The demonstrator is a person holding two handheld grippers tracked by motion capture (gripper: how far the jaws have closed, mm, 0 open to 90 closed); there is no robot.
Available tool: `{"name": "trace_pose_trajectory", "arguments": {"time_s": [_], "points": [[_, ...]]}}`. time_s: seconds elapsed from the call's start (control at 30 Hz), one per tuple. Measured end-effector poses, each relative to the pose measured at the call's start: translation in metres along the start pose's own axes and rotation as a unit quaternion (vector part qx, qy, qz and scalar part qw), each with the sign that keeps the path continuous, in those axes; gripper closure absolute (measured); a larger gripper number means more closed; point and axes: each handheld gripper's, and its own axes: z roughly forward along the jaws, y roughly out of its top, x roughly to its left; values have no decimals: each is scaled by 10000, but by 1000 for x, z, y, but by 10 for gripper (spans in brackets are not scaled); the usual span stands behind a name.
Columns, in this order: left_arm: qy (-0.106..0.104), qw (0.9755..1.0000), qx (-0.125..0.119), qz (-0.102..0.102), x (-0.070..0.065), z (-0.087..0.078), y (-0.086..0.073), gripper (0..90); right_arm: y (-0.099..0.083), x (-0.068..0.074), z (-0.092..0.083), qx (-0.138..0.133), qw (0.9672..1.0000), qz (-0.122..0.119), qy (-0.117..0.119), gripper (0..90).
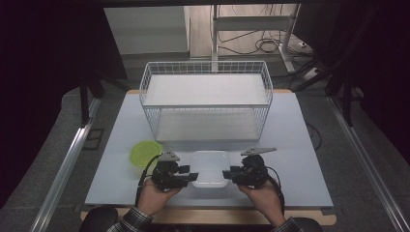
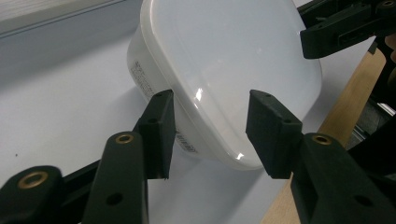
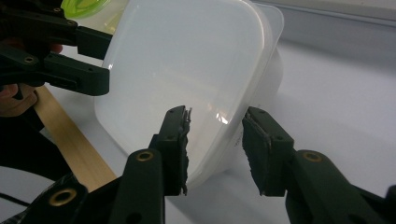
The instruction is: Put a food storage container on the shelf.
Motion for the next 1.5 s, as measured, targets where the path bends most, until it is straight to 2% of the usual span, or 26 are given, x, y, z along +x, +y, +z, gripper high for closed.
{"name": "trace_pose_trajectory", "arguments": {"time_s": [0.33, 0.43, 0.57, 0.7, 1.1, 1.2, 1.5], "points": [[85, 10000, -19, -4, -3, -1, -1, 547, -2, 2, -1, -76, 9999, 64, -51, 637], [120, 9999, -56, -15, -3, -2, -1, 581, -3, 3, -2, -93, 9999, 54, -75, 645], [195, 9995, -217, -87, -1, -3, -3, 622, -3, 3, -2, -170, 9998, 61, -115, 676], [262, 9993, -275, -74, -3, -4, -3, 638, -3, 2, -1, -227, 9996, 89, -131, 686], [370, 9988, -327, -70, -4, -2, -3, 641, -3, 2, 1, -370, 9990, 73, -225, 687], [456, 9984, -321, -44, -4, -1, -1, 652, -1, 4, 0, -409, 9988, 47, -265, 687], [428, 9981, -447, -33, -5, -4, 5, 669, 4, 2, -5, -620, 9978, 45, -249, 688]]}}
